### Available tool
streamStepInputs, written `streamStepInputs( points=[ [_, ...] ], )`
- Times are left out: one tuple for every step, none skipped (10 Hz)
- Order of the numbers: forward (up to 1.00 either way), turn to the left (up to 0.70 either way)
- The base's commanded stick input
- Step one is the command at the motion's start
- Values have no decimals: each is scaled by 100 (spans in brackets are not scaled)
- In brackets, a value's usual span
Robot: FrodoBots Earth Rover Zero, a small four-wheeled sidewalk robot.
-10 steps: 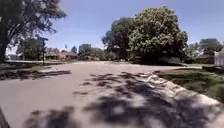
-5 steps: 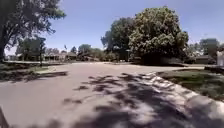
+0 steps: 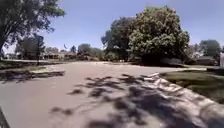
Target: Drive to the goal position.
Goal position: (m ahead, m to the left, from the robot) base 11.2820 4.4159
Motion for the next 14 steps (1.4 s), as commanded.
streamStepInputs(
  points=[
    [70,0],
    [70,0],
    [70,0],
    [70,0],
    [70,0],
    [70,-25],
    [70,-35],
    [70,-7],
    [70,-1],
    [70,0],
    [70,0],
    [70,0],
    [70,0],
    [70,0]
  ],
)
